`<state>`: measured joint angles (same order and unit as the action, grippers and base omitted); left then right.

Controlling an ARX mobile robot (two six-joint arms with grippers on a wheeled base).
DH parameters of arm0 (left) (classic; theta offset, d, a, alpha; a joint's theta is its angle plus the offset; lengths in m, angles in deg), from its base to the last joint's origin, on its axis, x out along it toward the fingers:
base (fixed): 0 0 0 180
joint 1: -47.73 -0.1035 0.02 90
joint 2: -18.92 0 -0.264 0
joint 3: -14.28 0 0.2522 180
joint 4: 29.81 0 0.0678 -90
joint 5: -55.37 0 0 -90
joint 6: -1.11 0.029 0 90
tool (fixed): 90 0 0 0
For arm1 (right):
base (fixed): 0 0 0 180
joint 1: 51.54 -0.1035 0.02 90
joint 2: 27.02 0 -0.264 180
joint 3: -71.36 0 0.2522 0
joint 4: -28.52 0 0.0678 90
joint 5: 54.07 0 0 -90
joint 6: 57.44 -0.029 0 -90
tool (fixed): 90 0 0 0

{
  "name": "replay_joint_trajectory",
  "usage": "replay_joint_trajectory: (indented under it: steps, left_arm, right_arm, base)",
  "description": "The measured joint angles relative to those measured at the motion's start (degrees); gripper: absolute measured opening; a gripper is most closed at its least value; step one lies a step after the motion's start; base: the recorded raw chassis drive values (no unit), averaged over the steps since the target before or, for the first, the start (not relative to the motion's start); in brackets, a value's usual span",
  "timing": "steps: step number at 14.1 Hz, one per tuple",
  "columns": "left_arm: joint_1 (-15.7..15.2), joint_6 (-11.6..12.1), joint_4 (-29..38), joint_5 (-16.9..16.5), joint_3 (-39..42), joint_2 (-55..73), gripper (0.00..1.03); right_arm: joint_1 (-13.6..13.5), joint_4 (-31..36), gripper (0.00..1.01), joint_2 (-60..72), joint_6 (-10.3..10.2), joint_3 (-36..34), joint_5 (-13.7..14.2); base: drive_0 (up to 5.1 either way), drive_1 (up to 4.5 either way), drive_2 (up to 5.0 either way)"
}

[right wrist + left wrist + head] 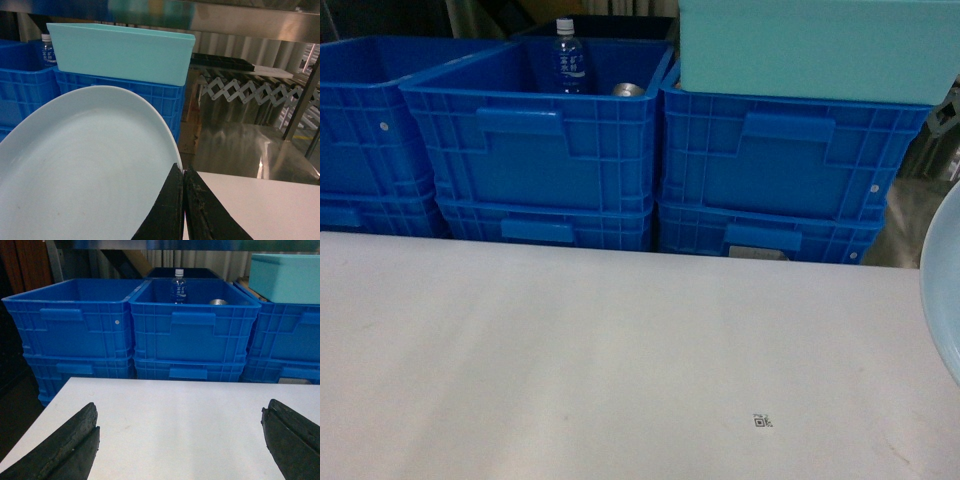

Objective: Place blue tray on left shelf second layer neatly

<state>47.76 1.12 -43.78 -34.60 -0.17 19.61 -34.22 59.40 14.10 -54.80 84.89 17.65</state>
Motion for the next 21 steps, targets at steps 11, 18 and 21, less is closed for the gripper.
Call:
replay_joint_trajectory:
  steps: [11,18,21]
  left_arm:
    - [0.0,0.0,0.0,0.0,0.0,0.0,0.98]
    - [0.0,0.0,0.0,0.0,0.0,0.0,0.98]
    - [0.0,0.0,0.0,0.0,0.0,0.0,0.98]
  right_arm:
    - [-13.9,-16.7,0.02,-16.5,0.0,0.0,9.5]
    - [-15.1,-20.8,0.02,-21.7,1.6,0.0,10.6]
    - [-15.1,-20.6,0.02,-21.7,1.8,0.0,10.6]
  base:
    - [0.0,0.00,0.0]
    - [0.0,0.00,0.0]
    - [0.0,0.00,0.0]
